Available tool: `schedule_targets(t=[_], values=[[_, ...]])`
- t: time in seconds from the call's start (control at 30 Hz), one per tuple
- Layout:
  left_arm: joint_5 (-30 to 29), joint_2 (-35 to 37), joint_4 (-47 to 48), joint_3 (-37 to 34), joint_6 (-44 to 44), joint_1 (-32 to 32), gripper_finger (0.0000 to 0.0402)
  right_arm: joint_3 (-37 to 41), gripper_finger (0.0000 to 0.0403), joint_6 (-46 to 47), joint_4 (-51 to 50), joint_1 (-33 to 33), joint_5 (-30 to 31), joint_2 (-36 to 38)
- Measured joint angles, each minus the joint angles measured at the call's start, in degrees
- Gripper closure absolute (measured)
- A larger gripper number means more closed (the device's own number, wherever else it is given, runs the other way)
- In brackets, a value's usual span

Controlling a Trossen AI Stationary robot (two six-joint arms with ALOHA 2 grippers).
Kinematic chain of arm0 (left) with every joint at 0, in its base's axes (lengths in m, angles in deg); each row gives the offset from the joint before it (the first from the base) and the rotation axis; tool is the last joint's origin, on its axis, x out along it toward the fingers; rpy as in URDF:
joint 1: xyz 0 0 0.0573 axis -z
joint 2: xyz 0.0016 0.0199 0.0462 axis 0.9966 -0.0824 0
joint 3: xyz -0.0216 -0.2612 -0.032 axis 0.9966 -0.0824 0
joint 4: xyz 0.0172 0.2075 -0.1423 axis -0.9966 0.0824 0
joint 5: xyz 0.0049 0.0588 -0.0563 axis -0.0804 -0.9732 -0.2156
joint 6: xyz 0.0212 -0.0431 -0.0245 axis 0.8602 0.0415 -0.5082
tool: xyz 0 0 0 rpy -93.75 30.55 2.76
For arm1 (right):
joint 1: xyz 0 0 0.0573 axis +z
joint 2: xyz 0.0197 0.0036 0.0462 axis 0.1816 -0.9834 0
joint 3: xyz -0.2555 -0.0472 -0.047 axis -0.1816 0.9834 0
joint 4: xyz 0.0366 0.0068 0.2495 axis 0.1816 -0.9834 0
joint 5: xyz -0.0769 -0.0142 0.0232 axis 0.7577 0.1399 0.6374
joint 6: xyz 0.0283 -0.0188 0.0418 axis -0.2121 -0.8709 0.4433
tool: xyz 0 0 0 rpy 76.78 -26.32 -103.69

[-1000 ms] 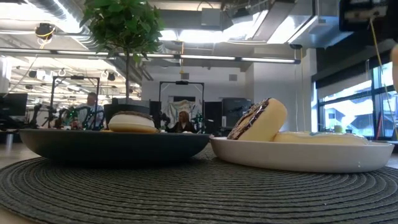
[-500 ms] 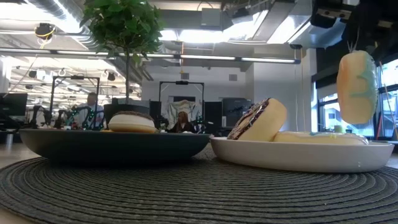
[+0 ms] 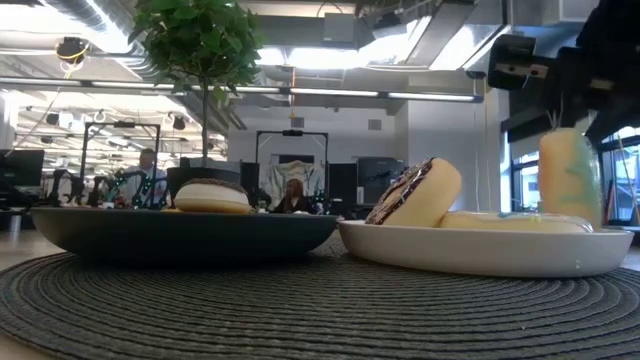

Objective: Pick & Place donuts
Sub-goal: Put the large blue donut onto the white plate

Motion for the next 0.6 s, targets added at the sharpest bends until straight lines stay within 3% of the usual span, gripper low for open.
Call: schedule_targets(t=[0.6], values=[[-0.09,0.00,0.11,0.00,0.02,0.00,0.0288,2.01,0.0357,4.37,4.98,-1.47,0.03,0.00]])
